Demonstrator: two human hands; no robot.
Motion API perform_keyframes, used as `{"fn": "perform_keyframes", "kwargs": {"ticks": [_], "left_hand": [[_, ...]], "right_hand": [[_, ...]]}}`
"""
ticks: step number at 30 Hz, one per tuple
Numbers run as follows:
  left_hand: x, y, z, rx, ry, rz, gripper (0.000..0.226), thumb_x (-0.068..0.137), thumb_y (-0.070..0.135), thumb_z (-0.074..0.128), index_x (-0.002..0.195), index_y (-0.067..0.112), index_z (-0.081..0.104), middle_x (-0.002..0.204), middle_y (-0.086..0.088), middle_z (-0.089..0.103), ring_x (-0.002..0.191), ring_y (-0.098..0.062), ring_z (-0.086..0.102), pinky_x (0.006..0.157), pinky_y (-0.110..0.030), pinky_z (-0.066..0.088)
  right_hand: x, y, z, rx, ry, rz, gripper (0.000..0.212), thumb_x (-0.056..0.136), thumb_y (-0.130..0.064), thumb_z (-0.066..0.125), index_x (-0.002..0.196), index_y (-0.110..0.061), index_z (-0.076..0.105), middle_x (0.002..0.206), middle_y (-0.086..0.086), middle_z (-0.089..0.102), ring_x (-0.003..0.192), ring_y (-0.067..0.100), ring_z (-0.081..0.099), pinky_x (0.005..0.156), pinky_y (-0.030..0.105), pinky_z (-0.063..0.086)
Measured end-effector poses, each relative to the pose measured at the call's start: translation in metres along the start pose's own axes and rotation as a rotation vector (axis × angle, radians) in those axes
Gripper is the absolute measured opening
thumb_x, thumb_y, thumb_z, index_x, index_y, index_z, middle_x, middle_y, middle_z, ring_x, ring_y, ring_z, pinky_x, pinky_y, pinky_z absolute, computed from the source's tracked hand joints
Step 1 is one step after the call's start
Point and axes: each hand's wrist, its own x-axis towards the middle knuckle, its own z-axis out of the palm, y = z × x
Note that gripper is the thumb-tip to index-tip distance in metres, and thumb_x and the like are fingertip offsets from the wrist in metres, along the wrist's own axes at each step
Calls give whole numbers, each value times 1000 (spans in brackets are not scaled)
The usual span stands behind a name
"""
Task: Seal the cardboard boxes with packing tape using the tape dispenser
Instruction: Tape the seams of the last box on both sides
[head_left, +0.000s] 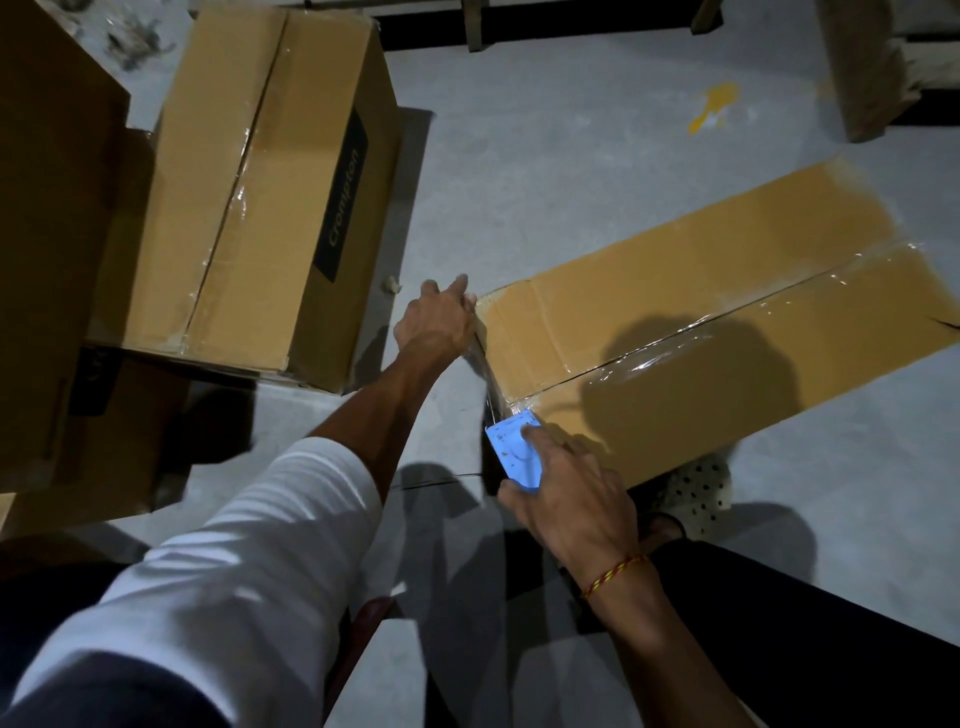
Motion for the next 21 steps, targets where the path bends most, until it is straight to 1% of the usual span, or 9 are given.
{"fn": "perform_keyframes", "kwargs": {"ticks": [1, 3, 5, 7, 8, 10, 12, 16, 21], "left_hand": [[-1, -2, -1, 43, 0, -1, 45, 107, 44, 32, 147, 24, 39, 143, -15, 44, 127, -37, 50, 96, -50, 46], [-5, -6, -2, 136, 112, 44, 44, 107, 42, 35, 142, 18, 45, 141, -13, 46, 126, -33, 50, 97, -48, 46], [-17, -5, 1, 182, 201, 188, 40, 105, 38, 40, 137, 15, 50, 138, -10, 51, 121, -29, 51, 96, -43, 43], [-31, -4, 11, 175, 153, 326, 51, 102, 45, 43, 142, 13, 44, 144, -9, 46, 128, -28, 44, 103, -42, 37], [-37, -4, 17, 179, 87, 334, 65, 101, 53, 41, 149, 11, 34, 153, -10, 37, 138, -29, 36, 111, -44, 30], [-43, -7, 29, 212, -26, 271, 87, 98, 66, 31, 159, 9, 6, 167, -9, 9, 152, -31, 11, 122, -50, 11], [-41, -6, 33, 261, -79, 222, 89, 98, 68, 22, 159, 11, -8, 168, -6, -10, 154, -31, -5, 123, -54, -1], [-38, -1, 27, 302, -145, 193, 88, 99, 68, 18, 158, 14, -16, 165, -4, -23, 153, -31, -15, 122, -56, -6], [-36, -3, 30, 307, -157, 189, 88, 98, 70, 18, 157, 16, -18, 164, -3, -27, 153, -32, -17, 123, -54, -4]], "right_hand": [[0, 0, -1, -3, 0, 3, 63, 83, -50, 58, 142, -39, 37, 140, -3, 47, 124, 29, 49, 98, 38, 42], [-1, -1, -2, 1, 2, 10, 63, 84, -50, 58, 142, -40, 37, 139, -1, 47, 123, 30, 50, 97, 37, 43], [0, -1, -2, 6, 8, 7, 61, 83, -51, 58, 141, -40, 38, 139, -2, 48, 124, 30, 49, 97, 37, 42], [1, 0, 1, 7, 13, 4, 62, 81, -52, 57, 140, -39, 39, 139, -3, 49, 126, 29, 49, 99, 39, 42], [2, 0, 2, 9, 21, 5, 63, 80, -52, 56, 139, -39, 39, 138, -3, 50, 125, 29, 49, 99, 40, 43], [3, 1, 2, 11, 28, 2, 64, 77, -53, 56, 138, -39, 40, 137, -3, 51, 123, 29, 52, 97, 40, 45], [4, 2, 1, -1, 9, -8, 64, 79, -52, 58, 139, -38, 40, 137, -1, 53, 123, 30, 53, 97, 38, 44], [-4, 8, -4, -14, -43, -12, 61, 77, -55, 59, 133, -36, 42, 133, 0, 58, 118, 30, 57, 96, 37, 48], [-34, 31, -2, -63, -76, -7, 64, 81, -67, 58, 134, -34, 44, 133, -2, 60, 121, 29, 58, 94, 35, 46]]}}
